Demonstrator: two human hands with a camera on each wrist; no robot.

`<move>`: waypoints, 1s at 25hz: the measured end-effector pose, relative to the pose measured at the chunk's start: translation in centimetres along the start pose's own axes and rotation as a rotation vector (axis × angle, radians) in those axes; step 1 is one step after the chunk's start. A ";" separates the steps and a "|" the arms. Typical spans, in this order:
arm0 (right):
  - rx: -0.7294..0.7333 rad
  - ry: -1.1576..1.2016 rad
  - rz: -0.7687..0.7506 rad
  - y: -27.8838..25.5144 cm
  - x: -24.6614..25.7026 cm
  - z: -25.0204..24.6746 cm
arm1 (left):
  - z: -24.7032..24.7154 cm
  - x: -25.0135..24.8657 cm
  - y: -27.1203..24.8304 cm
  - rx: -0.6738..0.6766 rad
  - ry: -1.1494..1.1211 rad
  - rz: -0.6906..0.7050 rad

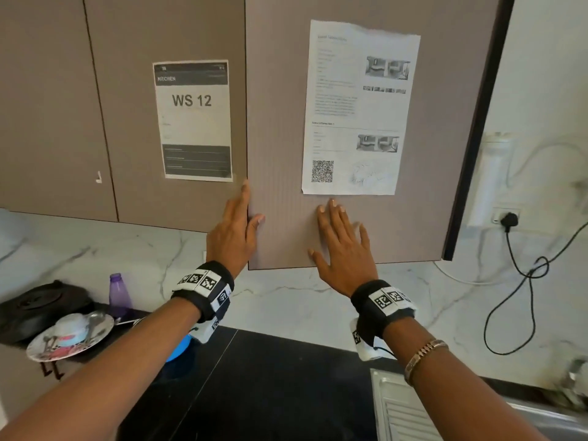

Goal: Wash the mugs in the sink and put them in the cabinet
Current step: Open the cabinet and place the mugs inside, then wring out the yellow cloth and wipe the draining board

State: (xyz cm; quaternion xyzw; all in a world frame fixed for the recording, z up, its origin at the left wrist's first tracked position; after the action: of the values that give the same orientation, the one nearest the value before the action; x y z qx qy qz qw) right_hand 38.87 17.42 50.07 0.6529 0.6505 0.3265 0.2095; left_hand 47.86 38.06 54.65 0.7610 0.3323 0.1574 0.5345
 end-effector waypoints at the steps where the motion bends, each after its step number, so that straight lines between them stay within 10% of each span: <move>1: 0.015 -0.031 0.003 0.9 -0.6 0.9 | 1.4 0.1 0.5 -0.026 0.121 0.066; 13: -0.029 -0.239 0.031 6.8 -6.2 7.5 | 17.9 3.2 3.1 0.156 0.199 0.178; 25: 0.229 -0.014 0.104 1.0 -8.1 5.2 | 15.8 -6.2 -2.4 0.121 -0.074 0.016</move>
State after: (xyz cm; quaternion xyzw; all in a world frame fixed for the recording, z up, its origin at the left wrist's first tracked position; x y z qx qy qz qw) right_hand 43.68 10.09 45.93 0.7078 0.6471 0.2560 0.1211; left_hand 51.94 23.17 47.21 0.7997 0.3154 0.1132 0.4982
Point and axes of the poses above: each hand's wrist, its own y-axis towards the middle knuckle, its own z-axis out of the palm, x = y × z, the point moved 10 cm from there along y, towards the middle knuckle, and after that the axes turned 13 degrees about y, right-handed, at the moved point
